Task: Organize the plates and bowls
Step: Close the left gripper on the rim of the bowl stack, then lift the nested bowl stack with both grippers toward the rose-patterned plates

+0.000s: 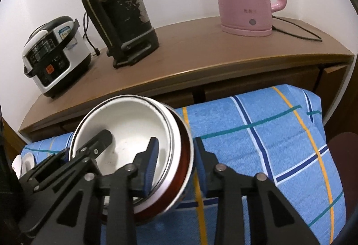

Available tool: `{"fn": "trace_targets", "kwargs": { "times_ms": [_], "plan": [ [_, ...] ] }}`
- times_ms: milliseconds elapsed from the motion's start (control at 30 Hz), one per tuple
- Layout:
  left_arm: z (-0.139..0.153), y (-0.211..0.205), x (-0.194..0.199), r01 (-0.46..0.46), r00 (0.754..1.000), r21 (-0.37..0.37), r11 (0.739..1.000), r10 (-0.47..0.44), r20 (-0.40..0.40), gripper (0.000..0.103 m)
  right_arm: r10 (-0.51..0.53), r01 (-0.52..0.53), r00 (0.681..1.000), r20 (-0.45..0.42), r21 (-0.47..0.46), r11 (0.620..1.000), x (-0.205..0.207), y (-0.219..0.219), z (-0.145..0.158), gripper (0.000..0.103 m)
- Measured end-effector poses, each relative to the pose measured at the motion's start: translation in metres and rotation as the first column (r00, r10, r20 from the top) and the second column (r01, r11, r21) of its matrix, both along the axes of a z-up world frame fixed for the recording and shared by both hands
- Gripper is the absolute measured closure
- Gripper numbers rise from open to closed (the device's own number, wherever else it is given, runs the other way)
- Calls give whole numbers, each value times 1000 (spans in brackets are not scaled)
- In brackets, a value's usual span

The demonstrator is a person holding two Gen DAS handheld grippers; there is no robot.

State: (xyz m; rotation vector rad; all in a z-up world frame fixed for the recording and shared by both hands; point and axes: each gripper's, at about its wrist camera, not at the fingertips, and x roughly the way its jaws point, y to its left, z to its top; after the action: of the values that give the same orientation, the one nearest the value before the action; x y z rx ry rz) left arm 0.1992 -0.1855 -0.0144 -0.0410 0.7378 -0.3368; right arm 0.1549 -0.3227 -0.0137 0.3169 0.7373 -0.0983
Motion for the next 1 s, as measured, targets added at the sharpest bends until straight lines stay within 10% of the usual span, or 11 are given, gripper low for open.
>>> {"fn": "trace_targets", "kwargs": {
  "times_ms": [1000],
  "plan": [
    [5, 11, -47, 4, 998, 66, 998, 0, -65, 79, -25, 29, 998, -65, 64, 998, -48, 12, 5, 74]
  ]
}}
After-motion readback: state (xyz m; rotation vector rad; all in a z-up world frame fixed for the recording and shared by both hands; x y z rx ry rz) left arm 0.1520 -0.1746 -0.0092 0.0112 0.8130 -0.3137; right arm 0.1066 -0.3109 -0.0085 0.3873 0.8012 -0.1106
